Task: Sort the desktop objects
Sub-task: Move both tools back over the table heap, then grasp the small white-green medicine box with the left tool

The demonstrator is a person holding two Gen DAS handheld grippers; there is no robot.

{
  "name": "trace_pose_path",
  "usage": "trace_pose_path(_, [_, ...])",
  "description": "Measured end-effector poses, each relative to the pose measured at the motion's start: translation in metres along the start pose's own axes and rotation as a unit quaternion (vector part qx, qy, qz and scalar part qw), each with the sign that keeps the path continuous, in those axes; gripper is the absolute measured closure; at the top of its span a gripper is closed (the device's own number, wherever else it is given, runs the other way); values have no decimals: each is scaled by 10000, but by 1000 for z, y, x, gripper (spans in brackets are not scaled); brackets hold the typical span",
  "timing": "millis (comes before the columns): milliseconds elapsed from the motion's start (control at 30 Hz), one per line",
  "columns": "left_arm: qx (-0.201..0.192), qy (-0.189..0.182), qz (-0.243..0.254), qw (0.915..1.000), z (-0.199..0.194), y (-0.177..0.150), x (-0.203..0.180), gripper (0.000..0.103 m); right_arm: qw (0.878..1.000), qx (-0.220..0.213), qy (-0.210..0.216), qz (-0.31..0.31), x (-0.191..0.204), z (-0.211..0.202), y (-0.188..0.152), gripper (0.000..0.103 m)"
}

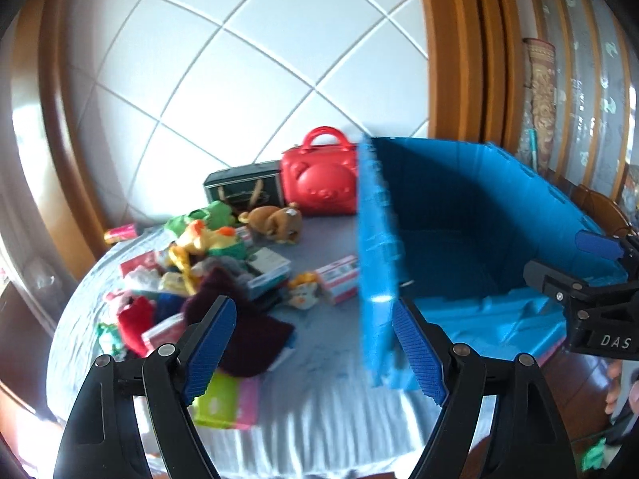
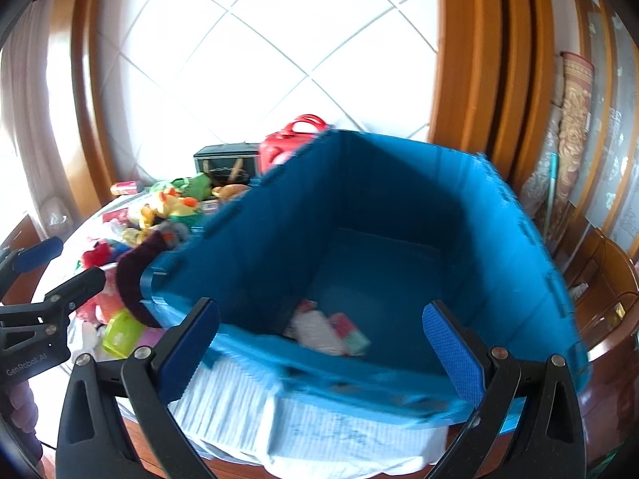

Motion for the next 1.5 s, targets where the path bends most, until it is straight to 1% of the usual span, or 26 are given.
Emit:
trace_pose_path(133, [65, 135, -158, 9998, -8, -24, 66, 21, 9999, -72, 104, -96, 63, -6, -5, 0])
trace_pose_path(267, [180, 252, -250, 9992, -12, -52, 124, 21, 9995, -36, 206, -248, 130, -6, -16, 0])
trace_pose_path(367, [279, 351, -304, 9985, -13, -72, 161, 21, 9990, 56, 333, -279, 175, -1, -27, 0])
trace_pose_path(567, [506, 408, -671, 9956, -5, -103, 219, 21, 9967, 439, 510, -462, 243, 18, -43, 0])
trace_pose_path(667, [589, 450, -885, 9933, 5, -117, 241, 21, 9951, 561, 550, -594, 268, 30, -47, 0])
trace_pose_path(733, [712, 502, -1038, 9908, 16, -125, 254, 21, 9938, 652, 587, -676, 283, 39, -51, 0])
trace_pose_path(833, [1040, 665, -1185, 9853, 39, -144, 273, 21, 9905, 871, 750, -760, 302, 64, -56, 0])
trace_pose_path(933, [1422, 910, -1299, 9770, 67, -165, 291, 21, 9852, 1172, 992, -760, 321, 100, -62, 0])
trace_pose_path(1067, [1920, 1170, -1616, 9609, 102, -194, 325, 21, 9736, 1667, 1294, -873, 351, 152, -71, 0])
trace_pose_path(1133, [2162, 1398, -1739, 9505, 115, -210, 345, 21, 9671, 1848, 1434, -1003, 368, 172, -76, 0])
trace_pose_path(1233, [2378, 1635, -1964, 9371, 126, -232, 375, 21, 9580, 1993, 1718, -1137, 394, 198, -84, 0])
trace_pose_path(1300, [2462, 1744, -2070, 9307, 129, -244, 392, 21, 9532, 2080, 1832, -1207, 414, 210, -91, 0])
trace_pose_path(1367, [2516, 1771, -2144, 9270, 129, -254, 407, 21, 9482, 2198, 1922, -1253, 435, 220, -98, 0])
trace_pose_path(1400, [2524, 1754, -2150, 9270, 129, -257, 414, 21, 9443, 2269, 2004, -1293, 446, 223, -102, 0])
trace_pose_path(1433, [2510, 1725, -2100, 9290, 129, -259, 421, 21, 9418, 2329, 2012, -1354, 456, 225, -106, 0])
trace_pose_path(1500, [2435, 1681, -1900, 9361, 130, -260, 435, 21, 9409, 2397, 1951, -1385, 475, 228, -113, 0])
Point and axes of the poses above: each gripper's, at about its wrist camera, not at the fingertips, and z roughly the way its jaws point, x to its left, y to its top, the point moved 1 cm from there along z, roughly the way its jaws point, and after that the axes turned 6 degrees about x, right-handed, at the moved point
